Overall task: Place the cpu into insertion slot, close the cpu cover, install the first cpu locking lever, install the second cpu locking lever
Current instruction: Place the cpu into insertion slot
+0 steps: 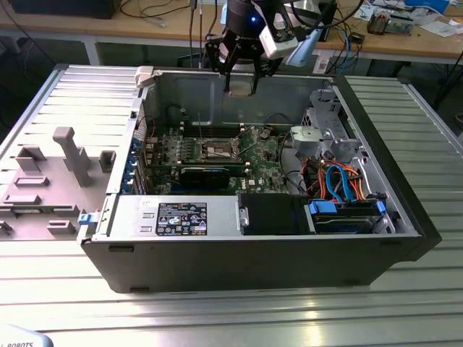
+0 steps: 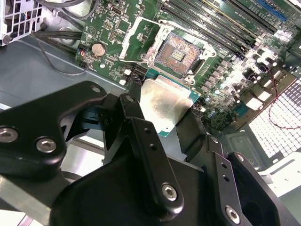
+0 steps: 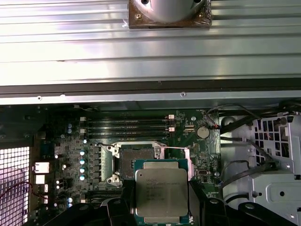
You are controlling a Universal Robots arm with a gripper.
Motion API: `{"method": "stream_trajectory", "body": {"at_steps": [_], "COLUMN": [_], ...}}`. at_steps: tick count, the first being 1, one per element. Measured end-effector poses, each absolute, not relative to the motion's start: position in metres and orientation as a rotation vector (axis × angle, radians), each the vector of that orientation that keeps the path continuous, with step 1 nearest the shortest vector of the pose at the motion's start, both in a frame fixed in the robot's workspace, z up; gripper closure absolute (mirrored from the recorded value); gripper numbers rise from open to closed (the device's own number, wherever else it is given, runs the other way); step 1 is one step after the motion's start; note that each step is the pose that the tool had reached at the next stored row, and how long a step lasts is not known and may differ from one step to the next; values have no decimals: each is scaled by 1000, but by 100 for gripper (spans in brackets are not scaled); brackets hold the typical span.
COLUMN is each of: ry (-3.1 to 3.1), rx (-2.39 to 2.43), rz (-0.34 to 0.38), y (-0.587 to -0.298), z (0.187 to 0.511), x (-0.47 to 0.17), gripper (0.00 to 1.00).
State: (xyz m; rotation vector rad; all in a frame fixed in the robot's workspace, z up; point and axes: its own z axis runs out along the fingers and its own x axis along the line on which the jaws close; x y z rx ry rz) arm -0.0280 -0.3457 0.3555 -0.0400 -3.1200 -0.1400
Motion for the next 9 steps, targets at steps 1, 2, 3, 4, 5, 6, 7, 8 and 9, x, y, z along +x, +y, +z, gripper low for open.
{"method": "stream_trajectory", "body": {"at_steps": [1,2,3,4,5,6,7,8,9], "ry": [-3120,-3120,-3120,-3120,-3120,-3120,-3120,-3120,-3120], "rx": [-40,-40,-40,-40,-40,-40,-40,-40,-40], "rz": [-140,-140,-140,-140,-140,-140,-140,-140,-140], "y": [-346,-346,-346,-346,-346,-346,-346,-346,-346], "z": [355,355,355,352,350,350,350,349,349], "x": [-28,-28,-28,-28,-28,-28,-28,-28,-28], "gripper": [46,46,46,46,46,46,46,46,46]}}
